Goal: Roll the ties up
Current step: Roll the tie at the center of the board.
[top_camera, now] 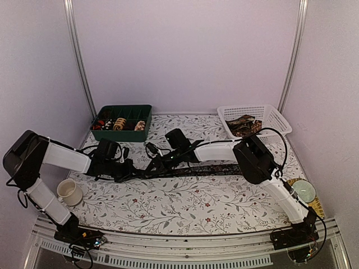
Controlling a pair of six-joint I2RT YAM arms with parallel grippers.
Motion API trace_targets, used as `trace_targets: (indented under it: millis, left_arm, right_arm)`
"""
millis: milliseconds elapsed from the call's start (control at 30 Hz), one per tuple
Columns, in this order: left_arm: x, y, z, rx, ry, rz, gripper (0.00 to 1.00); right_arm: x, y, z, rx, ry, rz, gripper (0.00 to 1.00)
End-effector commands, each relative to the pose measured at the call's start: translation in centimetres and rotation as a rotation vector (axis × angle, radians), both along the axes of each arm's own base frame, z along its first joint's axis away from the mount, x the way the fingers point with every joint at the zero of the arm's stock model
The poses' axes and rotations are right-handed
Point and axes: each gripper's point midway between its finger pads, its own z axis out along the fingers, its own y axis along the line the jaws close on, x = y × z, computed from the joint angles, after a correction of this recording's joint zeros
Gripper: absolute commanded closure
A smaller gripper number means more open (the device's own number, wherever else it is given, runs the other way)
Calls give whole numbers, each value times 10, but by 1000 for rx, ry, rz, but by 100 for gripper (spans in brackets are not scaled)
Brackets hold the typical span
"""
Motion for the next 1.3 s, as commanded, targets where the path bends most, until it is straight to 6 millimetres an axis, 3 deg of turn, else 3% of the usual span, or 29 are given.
trace_targets:
  millis: [0, 267, 600, 767, 1100, 1267]
  left_arm:
    - [-3, 2, 6, -18, -3, -1, 100]
    - [-1, -4, 16, -43, -43, -25, 99]
    - [0, -11, 21, -81, -83, -48, 88]
    - [1, -15, 27, -105, -121, -65, 83]
    - [0, -28, 35, -120, -173, -125, 82]
    - [-1, -31, 27, -91, -165, -145, 83]
  right_arm:
    - [1, -7, -63, -105, 61, -33, 80]
    - [2, -8, -71, -133, 107, -58, 83]
    - [8, -11, -70, -112, 173, -75, 83]
    - [8, -12, -70, -103, 216, -75, 88]
    - [4, -12, -67, -101, 252, -68, 92]
    - [5, -16, -68, -114, 281, -75, 92]
